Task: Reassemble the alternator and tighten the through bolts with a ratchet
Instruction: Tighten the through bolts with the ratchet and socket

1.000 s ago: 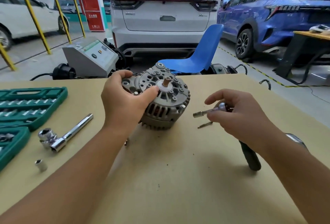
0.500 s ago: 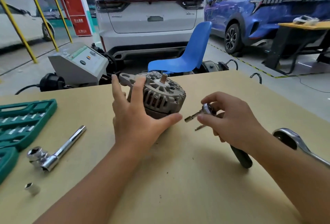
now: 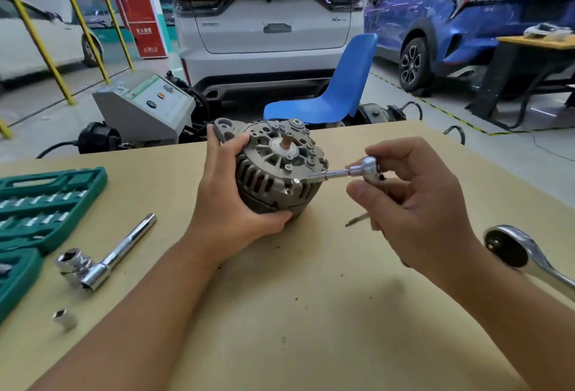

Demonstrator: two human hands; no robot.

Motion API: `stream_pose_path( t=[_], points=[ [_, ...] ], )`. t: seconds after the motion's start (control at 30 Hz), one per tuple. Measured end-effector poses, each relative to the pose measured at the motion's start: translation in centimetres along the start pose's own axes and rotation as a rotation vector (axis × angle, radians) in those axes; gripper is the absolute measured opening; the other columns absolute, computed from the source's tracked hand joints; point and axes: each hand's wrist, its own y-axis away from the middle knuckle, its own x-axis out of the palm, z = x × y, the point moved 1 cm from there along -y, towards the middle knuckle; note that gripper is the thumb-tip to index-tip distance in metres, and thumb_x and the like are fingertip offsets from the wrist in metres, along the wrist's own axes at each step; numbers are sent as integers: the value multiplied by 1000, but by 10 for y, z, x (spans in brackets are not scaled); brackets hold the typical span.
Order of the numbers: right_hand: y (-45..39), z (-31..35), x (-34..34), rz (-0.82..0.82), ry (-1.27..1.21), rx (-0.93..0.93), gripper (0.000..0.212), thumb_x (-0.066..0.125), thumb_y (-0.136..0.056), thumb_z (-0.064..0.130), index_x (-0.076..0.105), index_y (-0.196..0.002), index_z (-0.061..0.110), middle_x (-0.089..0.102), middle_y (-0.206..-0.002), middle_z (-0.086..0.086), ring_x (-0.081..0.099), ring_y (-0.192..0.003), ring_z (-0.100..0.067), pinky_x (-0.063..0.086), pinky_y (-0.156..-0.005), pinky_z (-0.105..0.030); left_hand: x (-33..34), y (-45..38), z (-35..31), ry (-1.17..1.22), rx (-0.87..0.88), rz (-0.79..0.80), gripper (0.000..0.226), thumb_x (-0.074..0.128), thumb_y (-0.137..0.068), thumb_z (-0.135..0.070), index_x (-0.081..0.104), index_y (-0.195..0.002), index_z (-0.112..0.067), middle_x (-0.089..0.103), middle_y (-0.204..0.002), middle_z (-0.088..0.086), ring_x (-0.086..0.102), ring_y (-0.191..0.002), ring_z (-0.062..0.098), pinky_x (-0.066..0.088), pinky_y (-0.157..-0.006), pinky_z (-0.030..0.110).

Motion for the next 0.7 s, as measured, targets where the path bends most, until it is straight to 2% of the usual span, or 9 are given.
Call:
stream_pose_path(
  t=[0.1,0.17,0.23,0.33,0.4,0.47,0.53,0.63,0.7],
  points=[
    [3,-1,3,28,48,-36,31,76,-81,38,62,-108,37,71,-96,9,68,-62,-18,49,-55,-14,-1,8,-1,-19,-22,-20,112,97,-47,-45,35,-140,-43,13,-172,7,23,-158,16,32,-123,30],
    [5,0,4,30,38,-35,29,77,-80,40,64,-106,38,70,-93,10,66,-57,-17,49,-53,-17,-1,14,-3,-47,-18,-25,116,101,-46,-41,36,-142,-35,11,-172,6,13,-152,-11,22,-117,8],
    [7,-1,6,23,23,-23,29,78,-79,42,65,-105,39,70,-91,9,66,-55,-18,50,-50,-22,-2,19,-5,-94,-37,-52,118,97,-44,-58,35,-142,-36,6,-172,2,1,-144,-23,13,-120,10],
    [11,-3,12,9,13,-10,32,80,-77,42,66,-106,38,70,-91,6,70,-57,-22,51,-47,-27,0,30,-14,-243,-132,-153,114,73,-51,-88,34,-144,-36,-1,-173,-3,10,-154,6,20,-125,53],
    [14,-4,16,-8,7,-8,32,80,-77,40,66,-105,39,70,-90,5,68,-55,-23,52,-46,-29,3,37,-26,-330,-107,-237,99,66,-63,-86,44,-139,-27,10,-171,7,24,-152,25,29,-117,63],
    [17,-3,19,-27,5,-16,31,80,-78,39,66,-105,39,71,-89,4,64,-52,-22,51,-45,-30,3,43,-32,-369,70,-311,72,72,-75,-69,60,-125,-18,36,-158,17,43,-136,34,41,-106,57],
    [19,-2,21,-42,-5,-23,31,81,-78,37,66,-104,39,71,-89,4,61,-50,-23,50,-45,-29,2,49,-31,-312,254,-322,39,78,-85,-45,74,-104,-11,58,-124,12,57,-105,24,50,-87,43],
    [21,0,23,-74,-30,-31,33,84,-78,25,66,-102,37,70,-87,4,61,-51,-27,48,-44,-30,1,51,-29,-63,155,-277,14,83,-85,-22,75,-93,-14,64,-88,-3,59,-76,11,51,-67,26],
    [22,2,24,-91,-53,-38,31,84,-79,23,65,-102,34,69,-86,3,63,-53,-29,49,-43,-31,2,48,-28,35,28,-293,26,90,-81,-20,70,-97,-22,65,-82,-7,63,-72,12,51,-64,18]
  ],
)
